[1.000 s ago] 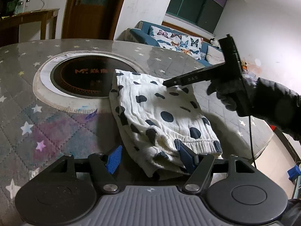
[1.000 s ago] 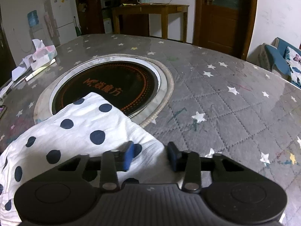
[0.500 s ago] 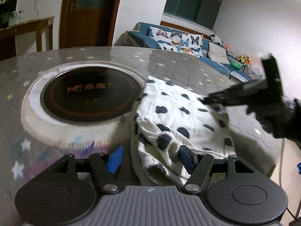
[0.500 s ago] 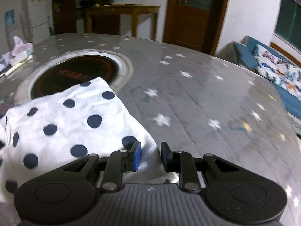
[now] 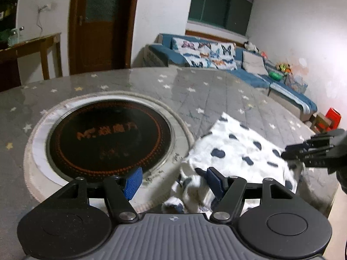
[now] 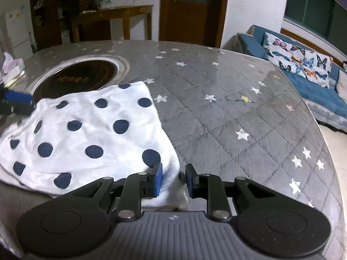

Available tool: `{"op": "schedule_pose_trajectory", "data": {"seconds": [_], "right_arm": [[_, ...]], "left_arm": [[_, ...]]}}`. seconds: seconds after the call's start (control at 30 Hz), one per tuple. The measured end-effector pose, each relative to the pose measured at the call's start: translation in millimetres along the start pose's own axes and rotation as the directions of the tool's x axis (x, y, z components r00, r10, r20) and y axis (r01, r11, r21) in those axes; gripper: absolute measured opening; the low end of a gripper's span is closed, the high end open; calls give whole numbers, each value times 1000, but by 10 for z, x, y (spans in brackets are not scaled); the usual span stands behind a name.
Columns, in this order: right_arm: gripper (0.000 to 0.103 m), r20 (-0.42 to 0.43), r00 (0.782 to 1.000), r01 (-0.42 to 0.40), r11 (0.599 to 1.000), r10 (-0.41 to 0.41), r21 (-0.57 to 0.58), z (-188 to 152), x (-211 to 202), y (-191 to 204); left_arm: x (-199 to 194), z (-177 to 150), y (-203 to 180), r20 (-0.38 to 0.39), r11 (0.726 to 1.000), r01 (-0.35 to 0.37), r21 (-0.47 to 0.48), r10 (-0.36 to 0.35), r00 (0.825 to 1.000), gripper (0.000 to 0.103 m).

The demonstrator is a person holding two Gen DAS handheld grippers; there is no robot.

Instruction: Fold clothes

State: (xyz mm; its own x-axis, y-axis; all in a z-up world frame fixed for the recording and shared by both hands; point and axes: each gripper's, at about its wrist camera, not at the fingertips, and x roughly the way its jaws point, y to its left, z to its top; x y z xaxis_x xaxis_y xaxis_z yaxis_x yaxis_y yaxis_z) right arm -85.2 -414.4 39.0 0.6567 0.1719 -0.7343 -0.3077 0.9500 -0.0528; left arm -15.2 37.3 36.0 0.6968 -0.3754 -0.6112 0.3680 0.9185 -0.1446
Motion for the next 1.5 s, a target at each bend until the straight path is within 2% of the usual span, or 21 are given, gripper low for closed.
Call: {"op": "schedule_pose_trajectory", "data": {"seconds": [0.1, 0.3, 0.37, 0.5, 0.6, 0.63, 0.73, 0.83, 0.9, 1.2, 1.23, 1.33, 1.5], "right_arm": [[23, 36, 999, -16, 1000, 17, -22, 111, -75, 42], [23, 111, 990, -84, 995, 91, -61, 477, 56, 183], [23, 114, 987, -106, 992, 114, -73, 591, 185, 258], [24, 107, 984, -135, 986, 145, -96, 750, 427, 412], [24, 93, 985, -138, 986, 147, -99, 798, 594, 490], [24, 88, 985, -139, 986, 148, -96, 801, 639, 497], [24, 75, 987, -133, 988, 139, -80, 777, 770, 484], [30, 79, 987, -132, 989, 137, -59, 739, 796, 429], [30, 86, 987, -130, 990, 134, -51, 735, 774, 407], [35, 133, 973, -177, 979, 189, -100, 597, 358, 478], [36, 135, 970, -189, 976, 203, -109, 571, 309, 510], [37, 142, 959, -226, 964, 245, -138, 492, 163, 604], [38, 151, 937, -285, 940, 314, -186, 362, -80, 760]], "left_arm": [[-135, 34, -4, 29, 1000, -3, -20, 4, 1000, 69], [-337, 42, -261, 83, 997, 72, -2, -72, 994, 67], [-354, 17, -360, 90, 994, 103, 18, -104, 990, 60], [-352, -56, -523, 79, 985, 163, 50, -166, 983, 54], [-275, -143, -549, 47, 987, 149, 57, -152, 987, 46], [-252, -171, -553, 36, 988, 144, 59, -146, 989, 41], [-269, -232, -452, 17, 993, 112, 32, -113, 993, 33], [-285, -292, -350, -3, 997, 80, 6, -80, 997, 31], [-309, -303, -301, -4, 998, 67, -7, -67, 998, 31], [-290, -214, -225, 16, 996, 37, -76, -36, 999, 32], [-283, -210, -214, 16, 996, 34, -86, -33, 999, 30], [-262, -199, -182, 15, 993, 27, -113, -26, 1000, 8], [-289, -181, -136, 21, 990, 21, -142, -18, 1000, 4]]}}
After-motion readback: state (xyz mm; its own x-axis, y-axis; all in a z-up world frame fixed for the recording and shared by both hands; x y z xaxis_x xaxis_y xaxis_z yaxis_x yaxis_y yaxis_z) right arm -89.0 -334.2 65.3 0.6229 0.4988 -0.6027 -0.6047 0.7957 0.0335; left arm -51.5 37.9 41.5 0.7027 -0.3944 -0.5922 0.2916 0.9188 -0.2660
